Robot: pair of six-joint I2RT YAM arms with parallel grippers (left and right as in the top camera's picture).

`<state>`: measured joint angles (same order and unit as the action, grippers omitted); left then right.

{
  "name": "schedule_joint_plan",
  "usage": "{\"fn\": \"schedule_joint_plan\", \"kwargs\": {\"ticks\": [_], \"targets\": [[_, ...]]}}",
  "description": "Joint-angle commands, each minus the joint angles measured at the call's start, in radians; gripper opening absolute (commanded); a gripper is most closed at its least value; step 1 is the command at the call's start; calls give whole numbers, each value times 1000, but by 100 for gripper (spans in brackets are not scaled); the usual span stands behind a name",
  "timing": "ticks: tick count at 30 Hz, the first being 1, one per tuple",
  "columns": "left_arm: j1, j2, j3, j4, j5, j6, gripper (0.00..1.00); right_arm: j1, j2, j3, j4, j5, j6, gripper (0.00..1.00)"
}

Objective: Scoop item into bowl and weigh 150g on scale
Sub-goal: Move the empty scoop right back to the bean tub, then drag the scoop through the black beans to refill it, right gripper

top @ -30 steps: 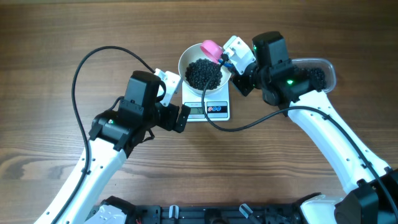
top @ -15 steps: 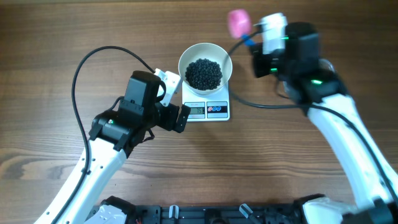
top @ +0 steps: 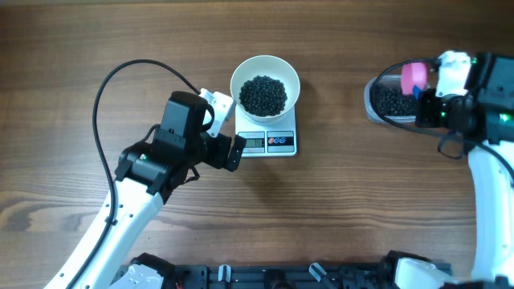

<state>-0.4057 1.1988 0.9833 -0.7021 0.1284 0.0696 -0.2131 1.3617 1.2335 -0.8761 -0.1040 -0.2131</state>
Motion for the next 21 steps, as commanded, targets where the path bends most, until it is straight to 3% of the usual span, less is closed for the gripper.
{"fn": "schedule_joint_plan", "kwargs": {"ticks": [1,10,21], "targets": [[4,0,-2,3,-2,-6,100,-3,90,2,-2,127,-49,4],[4,0,-2,3,-2,-6,100,-3,219,2,16,172,-45,4],[4,0,-2,3,-2,-6,100,4,297,2,-5,-102,-45,4]]}}
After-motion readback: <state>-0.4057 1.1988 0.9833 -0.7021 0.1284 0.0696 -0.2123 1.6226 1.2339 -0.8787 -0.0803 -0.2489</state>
